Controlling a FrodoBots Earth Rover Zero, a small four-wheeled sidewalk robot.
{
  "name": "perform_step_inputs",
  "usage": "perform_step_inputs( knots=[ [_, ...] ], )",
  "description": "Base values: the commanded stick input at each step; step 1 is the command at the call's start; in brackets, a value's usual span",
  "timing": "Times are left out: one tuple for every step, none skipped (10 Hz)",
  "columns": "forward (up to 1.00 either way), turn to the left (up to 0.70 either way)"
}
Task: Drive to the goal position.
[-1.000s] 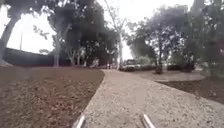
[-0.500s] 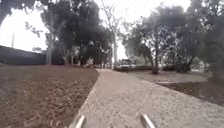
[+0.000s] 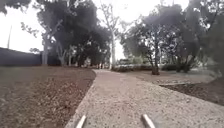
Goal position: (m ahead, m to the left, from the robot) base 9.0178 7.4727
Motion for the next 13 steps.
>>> perform_step_inputs(
  knots=[
    [1.0,0.1],
    [1.0,0.0],
    [1.0,0.0],
    [1.0,0.0],
    [1.0,0.0],
    [1.0,0.0],
    [1.0,0.0],
    [1.0,0.0],
    [1.0,0.0],
    [1.0,0.0],
    [1.0,0.0],
    [1.0,0.0],
    [1.0,-0.05]
  ],
)
